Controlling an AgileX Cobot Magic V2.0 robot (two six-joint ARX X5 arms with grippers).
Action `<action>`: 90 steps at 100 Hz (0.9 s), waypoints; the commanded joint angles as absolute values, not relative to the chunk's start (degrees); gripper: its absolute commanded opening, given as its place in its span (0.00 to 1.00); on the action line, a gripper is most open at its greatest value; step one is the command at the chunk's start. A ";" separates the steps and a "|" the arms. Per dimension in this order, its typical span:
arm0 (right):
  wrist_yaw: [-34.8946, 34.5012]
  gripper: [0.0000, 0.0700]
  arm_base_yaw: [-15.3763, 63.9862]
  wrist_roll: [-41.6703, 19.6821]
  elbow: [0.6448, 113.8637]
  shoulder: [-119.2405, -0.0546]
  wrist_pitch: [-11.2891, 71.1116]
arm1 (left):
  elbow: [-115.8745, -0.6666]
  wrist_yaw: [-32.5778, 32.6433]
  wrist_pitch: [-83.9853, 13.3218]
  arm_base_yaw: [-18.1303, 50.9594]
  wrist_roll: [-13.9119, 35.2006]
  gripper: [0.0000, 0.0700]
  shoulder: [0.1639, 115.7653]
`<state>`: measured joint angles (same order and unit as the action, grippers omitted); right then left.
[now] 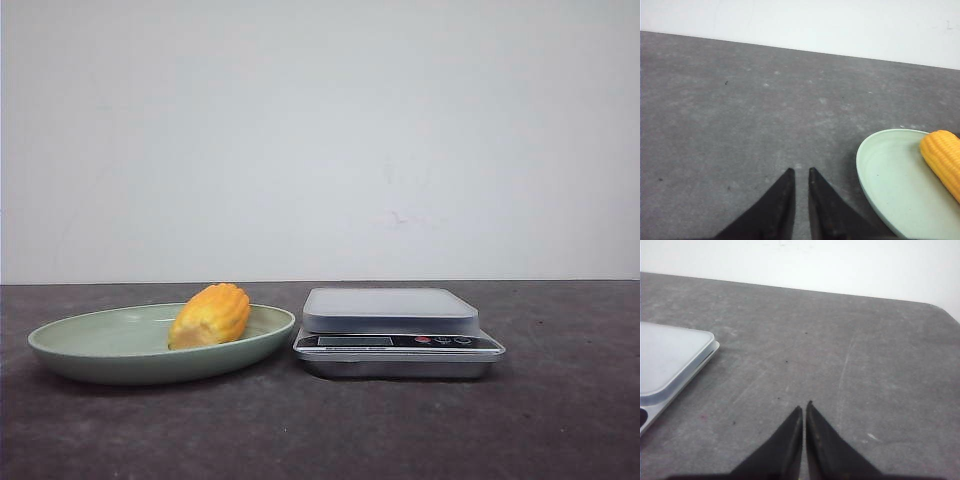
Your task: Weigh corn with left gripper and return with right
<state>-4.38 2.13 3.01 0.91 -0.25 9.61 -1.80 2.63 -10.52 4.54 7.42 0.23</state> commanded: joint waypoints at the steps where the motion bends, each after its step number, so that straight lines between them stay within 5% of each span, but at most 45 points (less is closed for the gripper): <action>1: -4.34 0.01 2.00 4.05 0.75 -0.23 8.99 | -0.80 2.59 -10.72 4.56 6.87 0.00 0.16; 47: -4.51 0.01 2.02 1.06 0.75 -0.23 5.08 | -0.80 2.50 -10.72 4.56 7.20 0.00 0.16; 75: -6.46 0.01 2.07 -9.23 0.78 -0.23 4.34 | -0.80 2.52 -10.74 4.56 7.35 0.00 0.16; 90: -7.18 0.01 2.07 -12.25 0.75 -0.23 3.79 | -1.23 2.50 -10.79 4.56 12.53 0.00 0.16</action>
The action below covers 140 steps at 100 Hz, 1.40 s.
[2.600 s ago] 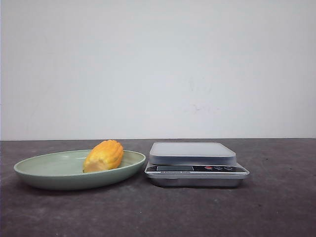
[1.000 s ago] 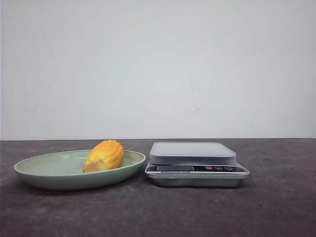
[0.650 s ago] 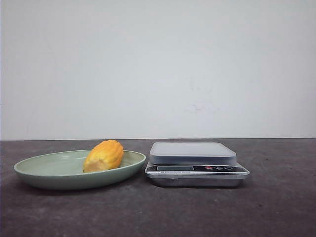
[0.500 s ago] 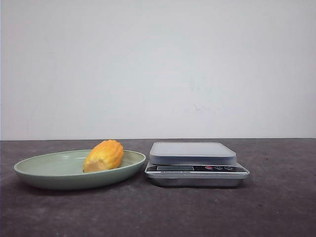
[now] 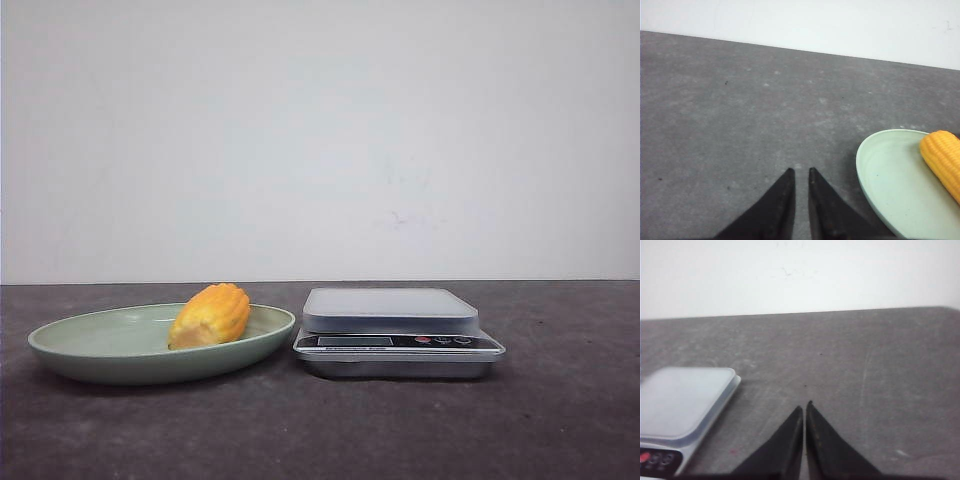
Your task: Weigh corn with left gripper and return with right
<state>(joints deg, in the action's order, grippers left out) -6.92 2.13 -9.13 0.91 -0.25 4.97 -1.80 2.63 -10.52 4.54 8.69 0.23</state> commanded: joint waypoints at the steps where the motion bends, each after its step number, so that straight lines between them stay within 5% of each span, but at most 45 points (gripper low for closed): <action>1: -7.18 0.01 2.07 -12.45 0.75 -0.23 3.64 | -1.32 2.52 -10.79 4.56 13.26 0.00 0.16; 13: -9.48 0.01 2.07 -20.21 1.65 -0.23 -0.84 | -3.92 0.80 -10.76 4.56 23.84 0.00 0.16; 23: -12.88 0.01 2.07 -24.05 6.44 -0.23 -1.69 | -8.64 -3.62 -11.62 4.56 26.94 0.01 0.40; 40: -15.00 0.01 2.07 -18.92 21.65 -3.88 5.28 | -24.12 -4.43 -22.39 4.56 25.45 0.01 5.91; 63: -14.94 0.01 2.07 -8.29 46.94 -19.86 20.29 | -50.50 -8.69 -31.99 4.58 15.31 0.01 23.44; 88: -16.27 0.01 2.11 -7.33 61.69 -30.44 23.20 | -75.37 -9.54 -41.32 4.58 11.42 0.01 40.21; 94: -18.35 0.02 2.13 -7.55 62.72 -31.22 23.22 | -78.63 -9.78 -43.86 4.58 11.42 0.12 42.70; 99: -19.84 0.18 2.13 -8.29 63.09 -31.44 23.24 | -80.36 -10.87 -45.65 4.58 11.40 0.40 44.14; 107: -19.73 0.76 2.11 -10.39 63.11 -31.40 23.27 | -81.06 -14.13 -47.24 4.58 11.40 1.00 45.30; 110: -19.81 0.92 2.13 -10.98 63.11 -31.35 23.44 | -81.06 -15.33 -47.88 4.58 11.40 1.00 45.45; 113: -20.08 0.98 2.13 -11.60 63.11 -31.35 23.70 | -81.06 -16.71 -49.01 4.60 11.40 1.00 45.67; 140: -21.23 0.98 2.13 -13.10 63.11 -31.35 26.02 | -81.03 -17.02 -55.88 5.93 12.80 1.00 48.38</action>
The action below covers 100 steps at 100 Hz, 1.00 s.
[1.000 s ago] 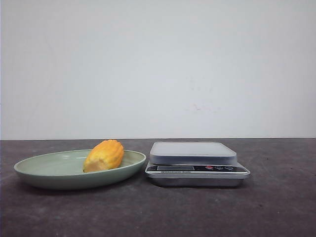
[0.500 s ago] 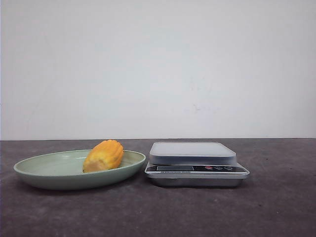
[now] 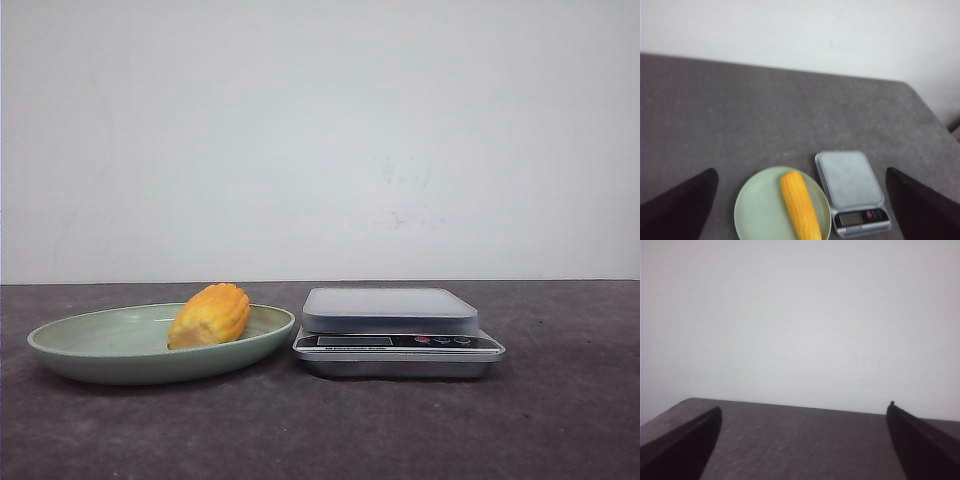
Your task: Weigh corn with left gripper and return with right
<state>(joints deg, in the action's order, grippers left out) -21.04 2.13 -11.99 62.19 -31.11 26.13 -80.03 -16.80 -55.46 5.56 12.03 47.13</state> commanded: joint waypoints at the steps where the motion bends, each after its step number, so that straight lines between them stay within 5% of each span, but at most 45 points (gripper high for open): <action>1: -21.23 0.98 2.13 -13.10 63.11 -31.35 26.13 | -81.03 -17.02 -56.03 6.00 13.02 1.00 48.53; 100: -21.15 0.98 3.36 -12.80 63.07 -34.35 32.42 | -80.93 -16.53 -47.68 22.24 18.04 1.00 99.24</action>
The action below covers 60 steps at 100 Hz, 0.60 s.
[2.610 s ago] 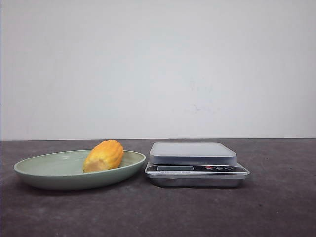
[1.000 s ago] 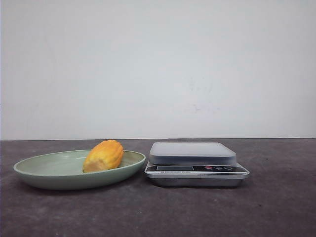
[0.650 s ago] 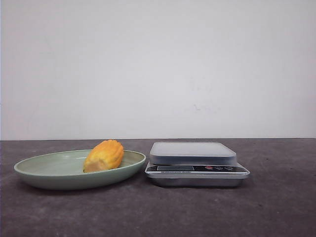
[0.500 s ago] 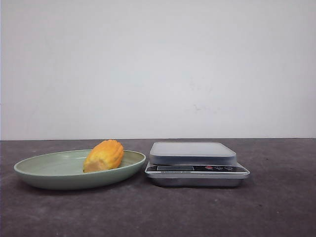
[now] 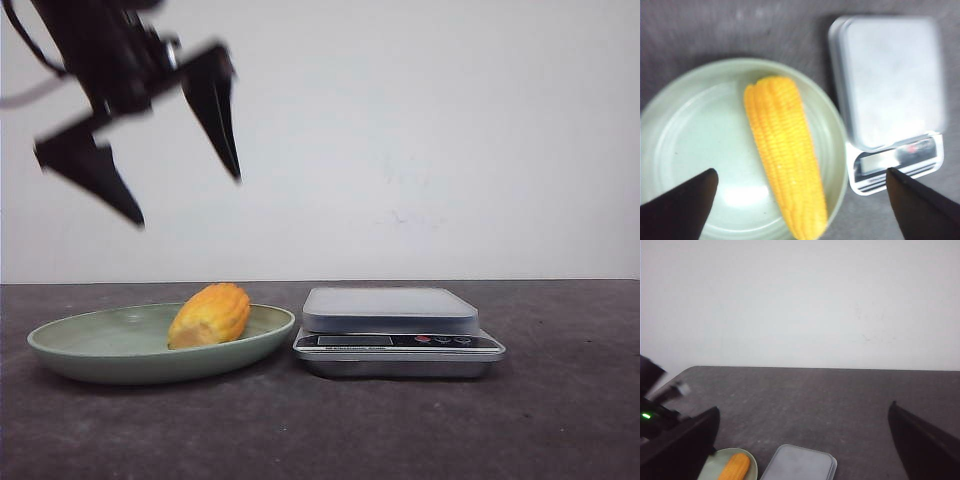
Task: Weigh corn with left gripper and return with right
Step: 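Lower the left gripper onto the yellow corn cob on the plate and close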
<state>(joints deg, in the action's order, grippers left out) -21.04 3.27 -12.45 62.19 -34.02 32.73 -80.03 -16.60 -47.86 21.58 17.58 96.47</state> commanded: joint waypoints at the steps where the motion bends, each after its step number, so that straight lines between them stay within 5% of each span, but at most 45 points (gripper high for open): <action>1: -21.12 0.98 3.36 -12.78 63.07 -34.35 32.45 | -80.93 -16.51 -47.70 22.33 18.09 1.00 99.90; 31: -20.91 0.98 3.36 -11.35 63.07 -34.35 33.17 | -80.93 -16.45 -47.72 24.99 18.26 0.98 109.60; 37: -20.73 0.98 3.36 -11.31 63.07 -34.35 33.15 | -80.93 -16.36 -47.72 25.43 18.20 0.72 110.28; 45: -20.53 0.98 3.36 -11.29 63.07 -34.39 33.15 | -80.93 -16.36 -48.10 25.58 16.97 0.00 110.39; 60: -20.53 0.98 3.36 -11.29 63.07 -34.72 33.17 | -81.06 -16.86 -48.51 25.04 15.84 0.00 109.47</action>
<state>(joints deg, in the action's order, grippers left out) -20.78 3.27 -11.81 62.19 -34.17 33.61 -80.03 -16.78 -48.12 25.23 17.32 109.30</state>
